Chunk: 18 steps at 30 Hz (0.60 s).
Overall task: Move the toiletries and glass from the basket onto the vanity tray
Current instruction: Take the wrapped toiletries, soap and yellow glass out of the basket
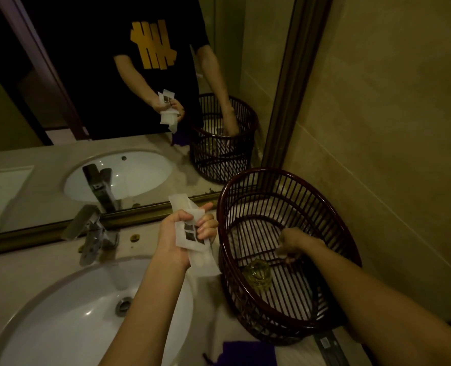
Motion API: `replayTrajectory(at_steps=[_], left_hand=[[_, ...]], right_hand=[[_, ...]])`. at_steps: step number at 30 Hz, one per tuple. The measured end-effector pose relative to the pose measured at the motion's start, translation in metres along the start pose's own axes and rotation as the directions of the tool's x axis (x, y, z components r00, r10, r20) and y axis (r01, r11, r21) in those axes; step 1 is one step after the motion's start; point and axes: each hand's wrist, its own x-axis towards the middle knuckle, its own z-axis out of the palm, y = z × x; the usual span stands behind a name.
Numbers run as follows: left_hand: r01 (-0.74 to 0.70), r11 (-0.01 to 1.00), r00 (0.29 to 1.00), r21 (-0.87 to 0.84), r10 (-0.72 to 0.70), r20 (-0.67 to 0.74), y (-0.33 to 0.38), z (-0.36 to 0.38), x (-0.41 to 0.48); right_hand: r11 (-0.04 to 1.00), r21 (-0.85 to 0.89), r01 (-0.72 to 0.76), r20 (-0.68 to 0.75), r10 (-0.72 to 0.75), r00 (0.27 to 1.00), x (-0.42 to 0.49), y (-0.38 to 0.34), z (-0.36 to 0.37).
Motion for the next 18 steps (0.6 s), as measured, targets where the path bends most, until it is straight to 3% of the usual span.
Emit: replayTrajectory(at_steps=[3,5,7,10,13,16,18], left_hand=[[-0.015,1.000,0.999,-0.013,0.016,0.049,-0.003,0.005,0.001],[-0.035,0.999,0.997,-0.011,0.035,0.069,-0.005,0.009,0.002],[-0.054,0.998,0.997,-0.014,0.055,0.058,-0.007,0.012,0.005],[-0.058,0.998,0.996,-0.026,0.060,0.073,-0.011,0.016,0.010],[-0.083,0.996,0.990,0.036,0.079,0.115,-0.018,0.020,0.014],[-0.130,0.991,0.983,-0.018,0.132,0.130,-0.019,0.018,0.018],[-0.121,0.992,0.980,-0.040,0.126,0.154,-0.018,0.016,0.020]], right_hand=[[0.975,0.127,0.180,-0.177,-0.156,0.972,-0.023,-0.011,-0.031],[0.872,0.353,0.338,-0.263,-0.254,0.931,-0.049,-0.023,-0.049],[0.751,0.412,0.516,-0.376,-0.376,0.847,-0.084,-0.041,-0.061],[0.614,0.145,0.776,-0.565,-0.592,0.574,-0.141,-0.077,-0.064],[0.534,-0.184,0.825,-0.597,-0.727,0.338,-0.179,-0.111,-0.050],[0.498,-0.453,0.739,-0.534,-0.816,0.222,-0.189,-0.132,-0.027],[0.475,-0.563,0.677,-0.457,-0.861,0.224,-0.187,-0.136,-0.017]])
